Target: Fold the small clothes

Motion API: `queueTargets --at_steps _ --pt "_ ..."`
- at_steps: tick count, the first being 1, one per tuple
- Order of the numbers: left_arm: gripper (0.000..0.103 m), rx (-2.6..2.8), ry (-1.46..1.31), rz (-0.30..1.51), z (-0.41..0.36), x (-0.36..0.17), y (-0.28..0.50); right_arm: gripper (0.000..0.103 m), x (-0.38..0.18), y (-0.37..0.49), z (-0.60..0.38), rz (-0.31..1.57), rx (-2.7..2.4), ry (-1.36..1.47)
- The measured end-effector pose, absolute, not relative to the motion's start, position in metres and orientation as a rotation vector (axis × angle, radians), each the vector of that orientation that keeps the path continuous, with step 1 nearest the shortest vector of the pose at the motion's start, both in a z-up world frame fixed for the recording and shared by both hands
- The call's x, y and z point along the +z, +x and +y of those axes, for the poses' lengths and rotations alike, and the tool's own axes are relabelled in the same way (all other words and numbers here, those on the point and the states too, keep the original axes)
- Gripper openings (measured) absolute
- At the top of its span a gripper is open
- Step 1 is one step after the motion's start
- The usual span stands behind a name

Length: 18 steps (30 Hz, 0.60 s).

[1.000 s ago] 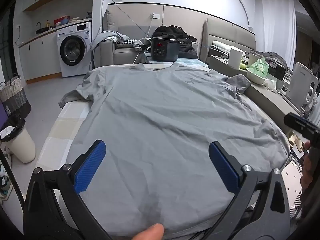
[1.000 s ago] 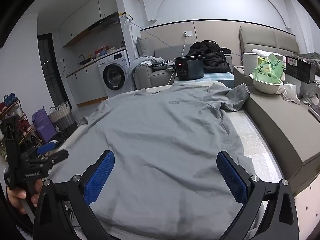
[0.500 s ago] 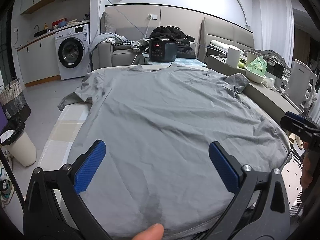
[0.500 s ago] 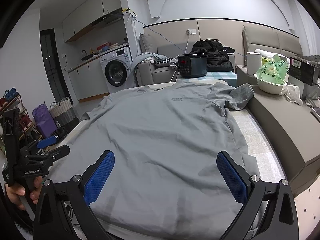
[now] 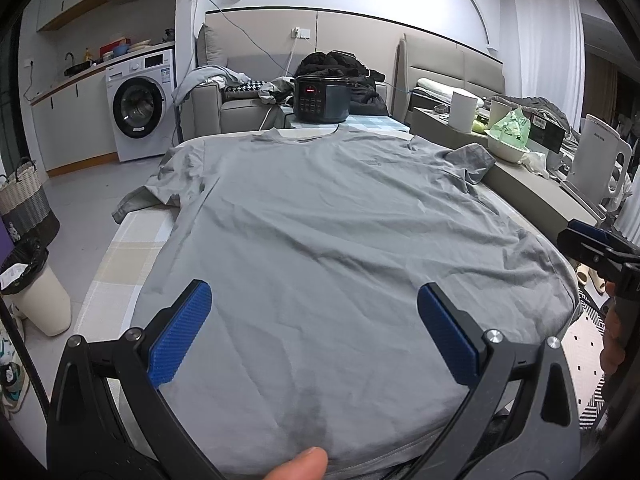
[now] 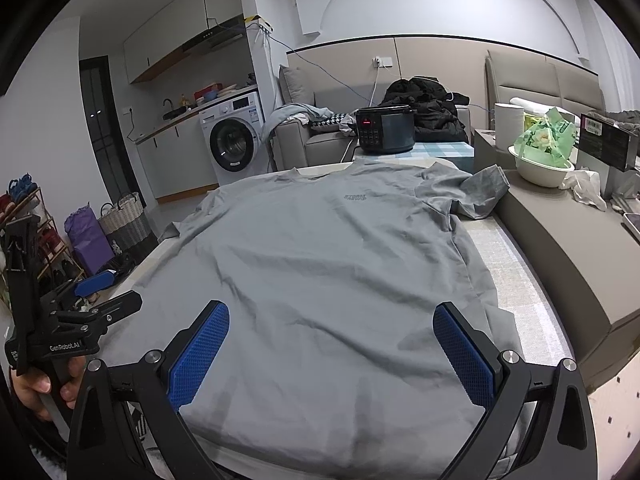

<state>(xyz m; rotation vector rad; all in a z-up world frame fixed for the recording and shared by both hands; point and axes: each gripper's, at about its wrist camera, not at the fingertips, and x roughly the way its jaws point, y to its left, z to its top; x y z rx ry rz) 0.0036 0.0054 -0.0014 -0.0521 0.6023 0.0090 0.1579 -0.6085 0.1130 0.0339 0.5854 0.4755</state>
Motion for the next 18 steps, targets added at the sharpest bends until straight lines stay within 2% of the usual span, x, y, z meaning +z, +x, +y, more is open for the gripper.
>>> queueTargets --at_steps 18 --pt "0.102 0.008 -0.051 0.603 0.0043 -0.0026 0.0036 0.103 0.1107 0.1586 -0.6071 0.587 0.475 0.035"
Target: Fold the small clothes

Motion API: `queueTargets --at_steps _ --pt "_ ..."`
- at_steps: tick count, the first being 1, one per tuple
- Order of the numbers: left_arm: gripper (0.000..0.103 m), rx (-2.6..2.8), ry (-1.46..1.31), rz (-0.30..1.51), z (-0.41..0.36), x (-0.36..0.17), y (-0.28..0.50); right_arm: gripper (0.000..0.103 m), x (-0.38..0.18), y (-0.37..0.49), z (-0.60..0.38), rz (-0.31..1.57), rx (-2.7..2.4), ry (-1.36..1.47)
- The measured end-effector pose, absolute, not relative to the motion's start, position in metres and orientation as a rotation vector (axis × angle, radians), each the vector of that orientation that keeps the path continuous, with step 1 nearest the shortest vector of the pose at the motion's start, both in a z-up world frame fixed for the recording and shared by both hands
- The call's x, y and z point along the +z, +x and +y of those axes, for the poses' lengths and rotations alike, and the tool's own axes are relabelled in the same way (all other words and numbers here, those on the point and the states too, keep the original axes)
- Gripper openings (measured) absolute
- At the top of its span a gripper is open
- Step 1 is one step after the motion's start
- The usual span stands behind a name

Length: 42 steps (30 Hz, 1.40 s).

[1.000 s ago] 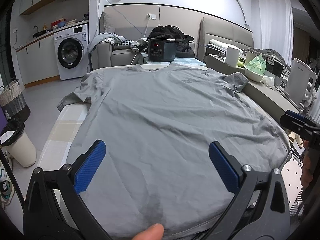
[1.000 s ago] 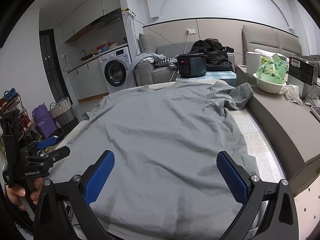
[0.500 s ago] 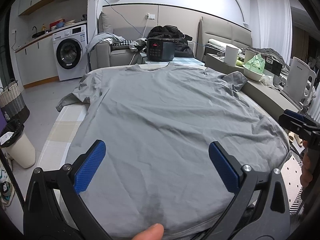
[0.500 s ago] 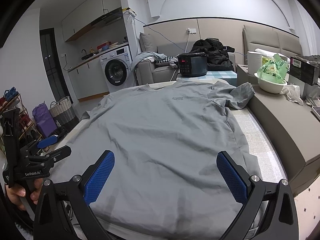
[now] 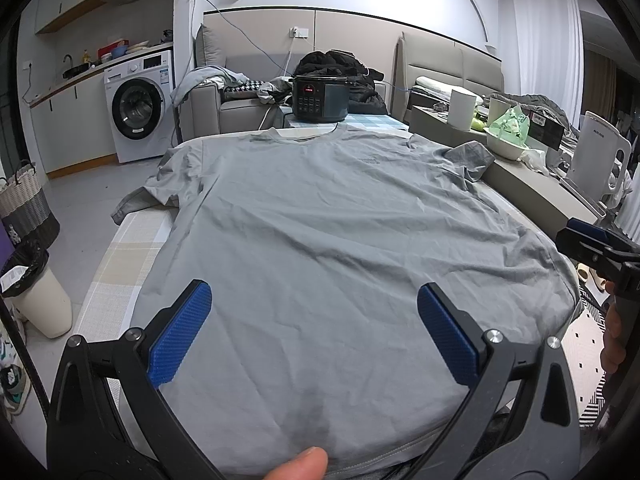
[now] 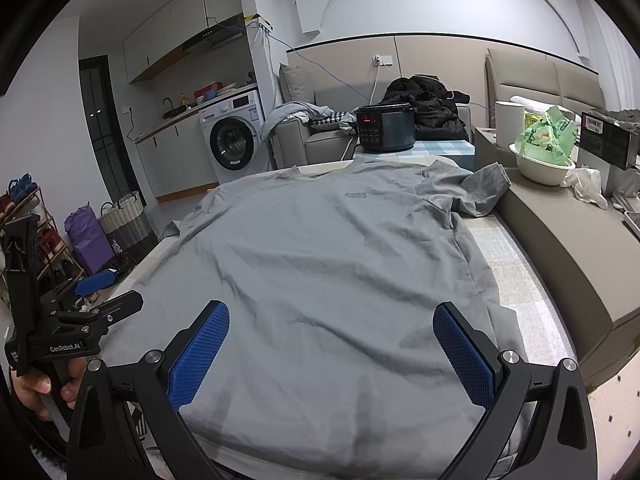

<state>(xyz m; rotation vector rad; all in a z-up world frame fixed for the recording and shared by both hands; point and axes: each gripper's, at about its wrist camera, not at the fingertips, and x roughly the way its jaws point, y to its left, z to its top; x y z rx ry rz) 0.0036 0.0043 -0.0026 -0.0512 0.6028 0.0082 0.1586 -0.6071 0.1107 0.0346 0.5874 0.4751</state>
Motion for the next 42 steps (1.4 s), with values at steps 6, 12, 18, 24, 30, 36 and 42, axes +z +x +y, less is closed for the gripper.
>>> queueTargets --at_steps 6,12,18,24,30,36,42 --pt "0.102 0.007 -0.05 0.602 0.004 -0.003 0.004 0.103 0.111 0.159 -0.607 0.587 0.476 0.035" --pt "0.102 0.008 -0.05 0.603 0.004 -0.003 0.004 0.103 0.111 0.159 -0.607 0.59 0.475 0.035" --pt "0.102 0.008 -0.048 0.605 0.001 -0.003 0.004 0.103 0.11 0.159 -0.607 0.59 0.475 0.035" --pt "0.102 0.009 -0.046 0.605 -0.001 -0.004 0.004 0.103 0.109 0.159 -0.607 0.592 0.475 0.035" --pt "0.102 0.007 -0.046 0.606 -0.001 -0.004 0.004 0.103 0.109 0.159 -0.607 0.594 0.473 0.036" --pt "0.102 0.002 -0.035 0.598 -0.004 -0.007 0.001 0.103 0.108 0.159 -0.607 0.595 0.473 0.036" --pt "0.102 -0.016 -0.029 0.615 0.0 -0.008 0.005 0.103 0.1 0.16 -0.614 0.607 0.467 0.055"
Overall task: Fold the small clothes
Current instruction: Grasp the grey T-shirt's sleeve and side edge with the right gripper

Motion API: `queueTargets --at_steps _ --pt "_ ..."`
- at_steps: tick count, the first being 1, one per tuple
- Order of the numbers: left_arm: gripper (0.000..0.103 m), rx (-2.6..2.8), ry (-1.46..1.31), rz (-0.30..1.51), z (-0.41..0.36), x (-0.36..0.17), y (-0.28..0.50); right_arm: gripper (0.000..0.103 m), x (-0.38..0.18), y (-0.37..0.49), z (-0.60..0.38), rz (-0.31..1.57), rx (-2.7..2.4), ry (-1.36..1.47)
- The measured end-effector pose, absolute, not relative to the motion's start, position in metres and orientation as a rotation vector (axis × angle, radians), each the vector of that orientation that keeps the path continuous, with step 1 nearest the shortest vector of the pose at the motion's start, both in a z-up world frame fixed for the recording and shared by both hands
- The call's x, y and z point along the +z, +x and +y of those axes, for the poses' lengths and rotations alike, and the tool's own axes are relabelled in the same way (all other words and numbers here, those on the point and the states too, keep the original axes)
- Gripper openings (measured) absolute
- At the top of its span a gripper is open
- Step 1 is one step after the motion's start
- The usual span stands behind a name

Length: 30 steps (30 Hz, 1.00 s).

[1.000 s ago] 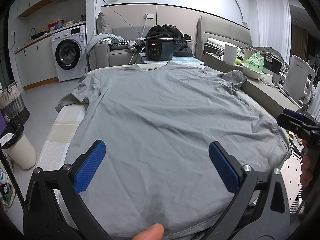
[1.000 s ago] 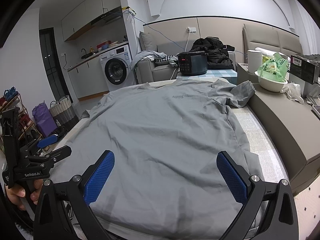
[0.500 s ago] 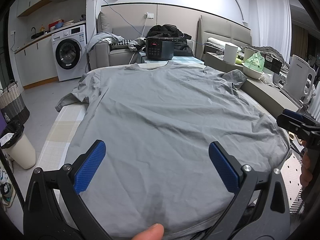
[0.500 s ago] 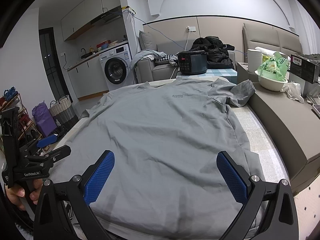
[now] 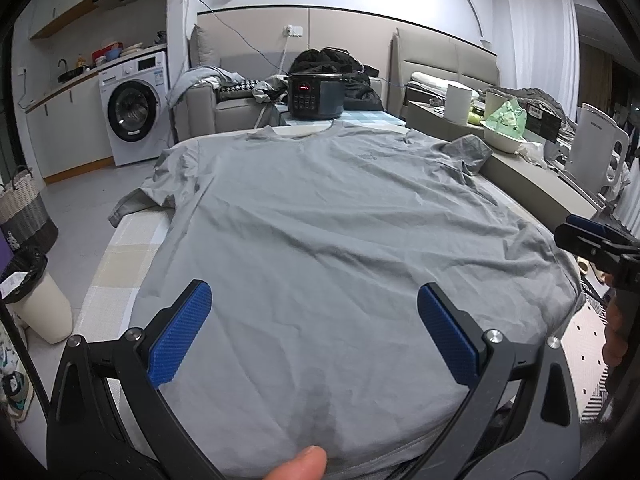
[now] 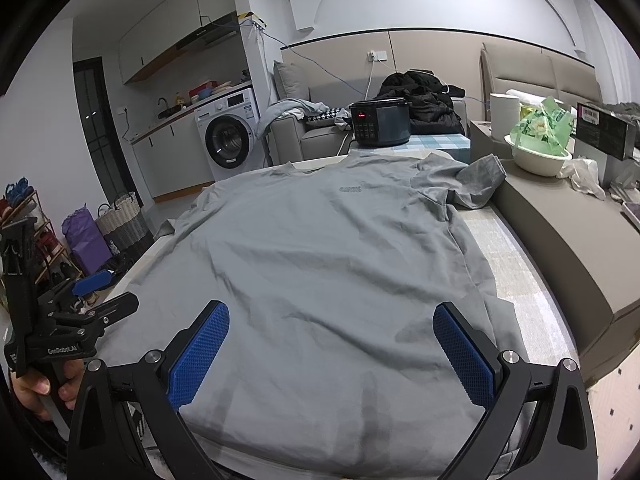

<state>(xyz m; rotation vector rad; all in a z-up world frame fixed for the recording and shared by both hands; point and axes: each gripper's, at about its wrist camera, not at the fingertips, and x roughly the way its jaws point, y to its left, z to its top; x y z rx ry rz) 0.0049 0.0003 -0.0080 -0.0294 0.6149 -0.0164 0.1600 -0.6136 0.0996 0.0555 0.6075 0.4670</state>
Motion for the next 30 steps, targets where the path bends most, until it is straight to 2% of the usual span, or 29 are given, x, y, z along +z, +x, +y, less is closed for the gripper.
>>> queueTargets --at_steps 6,12,24,30 --pt "0.102 -0.01 -0.072 0.637 0.012 -0.01 0.012 0.103 0.098 0.172 -0.61 0.658 0.503 0.03" --pt "0.102 0.01 -0.083 0.682 0.031 -0.02 0.031 0.103 0.108 0.185 -0.604 0.623 0.492 -0.028" --pt "0.102 0.104 -0.083 0.697 0.061 -0.011 0.073 0.103 0.103 0.287 -0.649 0.741 0.405 0.168" --pt "0.102 0.109 -0.111 0.675 0.057 -0.001 0.117 0.098 0.1 0.349 -0.68 0.785 0.31 0.269"
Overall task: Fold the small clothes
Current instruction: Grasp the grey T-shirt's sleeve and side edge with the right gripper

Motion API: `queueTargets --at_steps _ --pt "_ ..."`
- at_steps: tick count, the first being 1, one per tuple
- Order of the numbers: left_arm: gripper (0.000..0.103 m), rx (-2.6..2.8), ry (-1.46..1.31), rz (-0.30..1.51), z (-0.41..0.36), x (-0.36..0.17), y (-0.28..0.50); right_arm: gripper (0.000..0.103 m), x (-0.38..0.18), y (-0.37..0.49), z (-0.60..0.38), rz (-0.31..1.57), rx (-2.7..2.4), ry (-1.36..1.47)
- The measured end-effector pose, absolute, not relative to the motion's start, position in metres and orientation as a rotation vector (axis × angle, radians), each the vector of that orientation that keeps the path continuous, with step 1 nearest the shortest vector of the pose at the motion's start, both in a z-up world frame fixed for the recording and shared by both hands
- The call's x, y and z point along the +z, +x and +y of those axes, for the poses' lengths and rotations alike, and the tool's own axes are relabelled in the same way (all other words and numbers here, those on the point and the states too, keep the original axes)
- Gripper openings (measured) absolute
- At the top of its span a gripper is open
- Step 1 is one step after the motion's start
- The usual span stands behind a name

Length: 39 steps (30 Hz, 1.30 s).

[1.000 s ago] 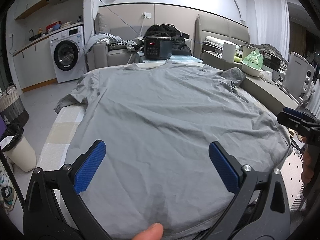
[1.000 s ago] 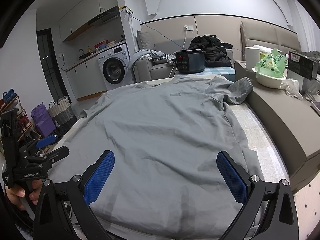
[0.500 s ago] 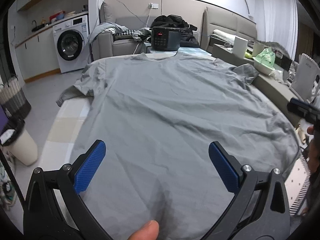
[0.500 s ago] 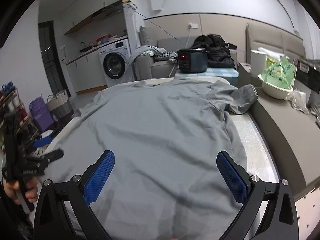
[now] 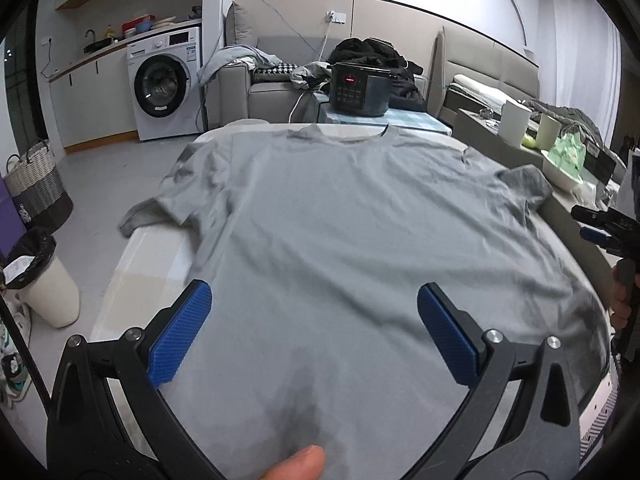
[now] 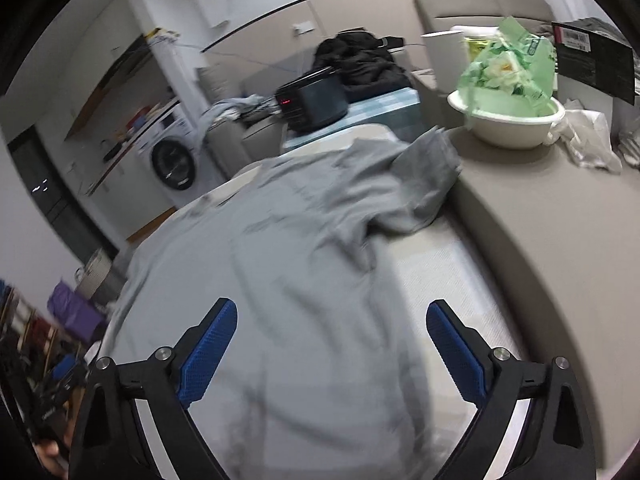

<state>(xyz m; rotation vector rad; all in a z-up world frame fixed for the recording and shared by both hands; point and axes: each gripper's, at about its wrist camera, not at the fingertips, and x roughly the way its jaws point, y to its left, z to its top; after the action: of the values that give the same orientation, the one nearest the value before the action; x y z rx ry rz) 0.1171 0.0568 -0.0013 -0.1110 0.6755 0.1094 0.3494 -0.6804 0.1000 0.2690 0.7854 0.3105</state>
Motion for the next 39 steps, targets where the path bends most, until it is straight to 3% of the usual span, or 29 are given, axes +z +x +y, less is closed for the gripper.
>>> queueTargets --at_steps 11,16,23,32,34,35,39 --pt "0.102 -0.065 -0.142 0.714 -0.008 -0.002 0.241 0.089 0.094 0.438 -0.712 0.784 0.117 0.339" --pt "0.102 -0.115 -0.111 0.745 -0.042 -0.012 0.29 0.08 0.098 0.457 -0.717 0.773 0.091 0.295" --pt "0.102 -0.175 -0.06 0.755 -0.092 -0.021 0.351 0.077 0.097 0.482 -0.721 0.8 0.063 0.175" --pt "0.102 -0.249 -0.039 0.777 -0.129 -0.044 0.384 0.034 0.095 0.494 -0.712 0.824 0.158 0.122" --pt "0.102 -0.256 -0.036 0.773 -0.129 -0.047 0.382 0.011 0.092 0.496 -0.711 0.829 0.117 0.087" --pt "0.102 -0.257 -0.033 0.77 -0.128 -0.048 0.382 0.005 0.09 0.498 -0.711 0.831 0.094 0.075" --pt "0.102 -0.246 -0.05 0.761 -0.114 -0.049 0.378 0.004 0.097 0.499 -0.717 0.793 0.06 0.119"
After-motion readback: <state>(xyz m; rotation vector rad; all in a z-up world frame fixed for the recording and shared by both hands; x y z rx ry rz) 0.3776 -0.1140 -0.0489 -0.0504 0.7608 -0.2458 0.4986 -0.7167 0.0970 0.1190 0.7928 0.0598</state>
